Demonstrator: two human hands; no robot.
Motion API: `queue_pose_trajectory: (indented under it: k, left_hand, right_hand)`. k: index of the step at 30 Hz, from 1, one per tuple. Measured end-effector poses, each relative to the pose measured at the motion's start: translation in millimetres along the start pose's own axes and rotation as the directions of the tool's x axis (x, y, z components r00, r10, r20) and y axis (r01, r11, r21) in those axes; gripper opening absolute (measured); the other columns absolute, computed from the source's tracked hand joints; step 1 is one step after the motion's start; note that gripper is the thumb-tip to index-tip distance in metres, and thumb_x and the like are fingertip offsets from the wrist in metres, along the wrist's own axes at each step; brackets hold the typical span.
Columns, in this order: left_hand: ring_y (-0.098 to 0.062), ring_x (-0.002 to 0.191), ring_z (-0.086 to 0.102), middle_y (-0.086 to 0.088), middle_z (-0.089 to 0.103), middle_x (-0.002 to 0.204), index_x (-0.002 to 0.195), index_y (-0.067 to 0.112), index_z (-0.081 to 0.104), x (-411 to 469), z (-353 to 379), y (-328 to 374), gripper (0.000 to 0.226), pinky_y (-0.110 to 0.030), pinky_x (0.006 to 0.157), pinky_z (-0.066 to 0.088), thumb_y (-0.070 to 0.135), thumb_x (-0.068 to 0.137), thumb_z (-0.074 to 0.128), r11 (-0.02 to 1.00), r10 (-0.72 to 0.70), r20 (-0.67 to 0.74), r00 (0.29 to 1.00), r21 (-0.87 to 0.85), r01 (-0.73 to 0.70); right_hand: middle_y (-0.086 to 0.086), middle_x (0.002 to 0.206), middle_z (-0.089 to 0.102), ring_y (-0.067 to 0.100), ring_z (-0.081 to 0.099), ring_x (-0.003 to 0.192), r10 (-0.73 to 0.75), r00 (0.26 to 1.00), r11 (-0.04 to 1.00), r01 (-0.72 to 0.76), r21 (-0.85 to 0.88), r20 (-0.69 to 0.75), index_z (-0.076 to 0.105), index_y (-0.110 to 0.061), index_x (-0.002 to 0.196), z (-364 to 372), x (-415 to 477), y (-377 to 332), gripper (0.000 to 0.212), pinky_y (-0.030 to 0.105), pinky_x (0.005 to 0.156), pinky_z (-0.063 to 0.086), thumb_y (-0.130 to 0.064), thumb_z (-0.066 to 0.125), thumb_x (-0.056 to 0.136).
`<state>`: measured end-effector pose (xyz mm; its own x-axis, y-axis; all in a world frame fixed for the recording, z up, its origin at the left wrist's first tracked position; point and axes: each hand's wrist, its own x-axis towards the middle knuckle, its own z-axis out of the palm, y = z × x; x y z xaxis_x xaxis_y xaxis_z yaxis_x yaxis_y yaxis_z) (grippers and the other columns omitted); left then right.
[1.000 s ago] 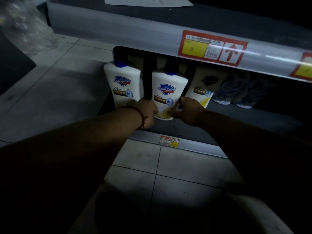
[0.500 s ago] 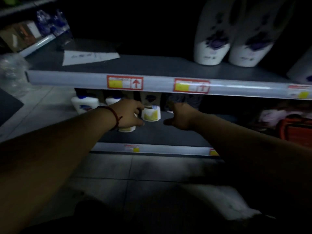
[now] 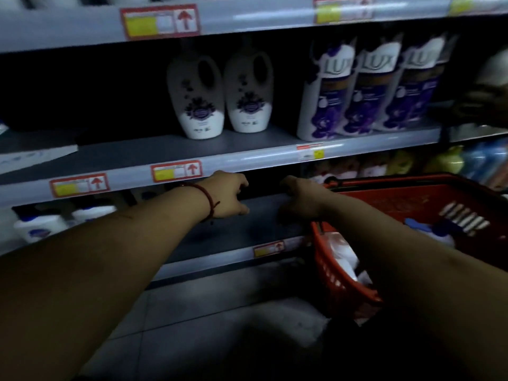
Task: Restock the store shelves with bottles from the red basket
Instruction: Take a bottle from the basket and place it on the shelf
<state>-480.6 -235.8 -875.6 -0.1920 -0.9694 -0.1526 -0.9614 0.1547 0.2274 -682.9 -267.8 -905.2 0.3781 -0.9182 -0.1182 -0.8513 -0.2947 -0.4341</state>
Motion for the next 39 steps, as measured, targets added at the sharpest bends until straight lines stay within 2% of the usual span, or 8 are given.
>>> queue_pose_trajectory:
  k: [3,13,18,24,27,30,36,39]
  left_hand:
    - [-0.022,0.117,0.056,-0.005,0.058,0.133,0.141,0.018,0.047,21,6,41,0.07,-0.028,0.099,0.045,0.039,0.08,0.076,0.999,0.05,0.005,0.999,-0.002,-0.05]
    - [-0.027,0.115,0.056,-0.012,0.06,0.125,0.134,0.017,0.051,85,62,148,0.059,-0.026,0.093,0.043,0.037,0.083,0.072,0.966,0.25,0.085,0.964,0.043,-0.255]
    - [-0.028,0.121,0.053,-0.011,0.059,0.131,0.133,0.015,0.053,113,104,198,0.054,-0.026,0.096,0.038,0.034,0.085,0.068,0.929,0.355,0.134,0.925,0.06,-0.365]
    - [-0.029,0.115,0.057,-0.012,0.062,0.124,0.127,0.013,0.057,148,148,261,0.045,-0.031,0.095,0.043,0.032,0.086,0.066,0.879,0.474,0.134,0.87,-0.01,-0.477]
    - [-0.03,0.115,0.056,-0.01,0.059,0.127,0.126,0.015,0.056,170,162,286,0.041,-0.038,0.095,0.046,0.033,0.09,0.06,0.867,0.496,0.095,0.863,-0.015,-0.497]
    - [-0.03,0.119,0.053,-0.01,0.055,0.133,0.132,0.014,0.052,198,172,307,0.042,-0.039,0.098,0.045,0.029,0.093,0.056,0.863,0.504,0.066,0.861,-0.028,-0.504]
    - [-0.029,0.123,0.053,-0.013,0.054,0.136,0.134,0.016,0.054,261,194,346,0.056,-0.033,0.1,0.044,0.002,0.081,0.065,0.865,0.501,0.129,0.856,-0.054,-0.498]
    - [-0.031,0.122,0.054,-0.016,0.053,0.137,0.134,0.018,0.055,293,211,356,0.053,-0.032,0.1,0.045,0.003,0.084,0.064,0.857,0.509,0.187,0.84,-0.026,-0.514]
  right_hand:
    - [0.01,0.132,0.06,0.026,0.056,0.119,0.02,0.999,1.0,-0.02,0.01,-0.028,0.051,-0.011,0.134,-15,-13,28,0.063,0.022,0.085,0.039,-0.03,0.077,0.079]
    - [0.015,0.127,0.064,0.029,0.06,0.118,0.235,0.969,0.971,-0.229,0.075,-0.081,0.057,-0.007,0.129,-30,-58,164,0.056,0.028,0.093,0.042,-0.02,0.078,0.079]
    - [0.014,0.127,0.063,0.031,0.061,0.114,0.431,0.89,0.902,-0.419,0.107,-0.148,0.052,-0.01,0.133,-31,-102,245,0.055,0.031,0.09,0.045,-0.025,0.073,0.084]
    - [0.017,0.11,0.065,0.032,0.061,0.105,0.621,0.761,0.779,-0.576,0.248,-0.188,0.061,-0.005,0.115,-23,-126,312,0.039,0.029,0.075,0.04,-0.033,0.067,0.089]
    - [0.007,0.114,0.067,0.022,0.062,0.107,0.636,0.757,0.76,-0.582,0.289,-0.149,0.063,-0.014,0.124,-29,-129,334,0.045,0.023,0.08,0.039,-0.038,0.067,0.087]
    - [0.008,0.125,0.066,0.025,0.062,0.113,0.648,0.751,0.759,-0.624,0.183,-0.129,0.063,-0.017,0.124,-36,-119,364,0.043,0.027,0.082,0.043,-0.042,0.064,0.089]
    - [0.007,0.128,0.064,0.024,0.06,0.116,0.687,0.708,0.727,-0.666,0.168,-0.164,0.06,-0.019,0.128,-38,-95,403,0.042,0.02,0.076,0.035,-0.037,0.064,0.091]
    - [0.012,0.128,0.063,0.026,0.061,0.114,0.705,0.7,0.707,-0.68,0.194,-0.115,0.059,-0.011,0.13,-21,-81,426,0.046,0.029,0.084,0.047,-0.03,0.068,0.089]
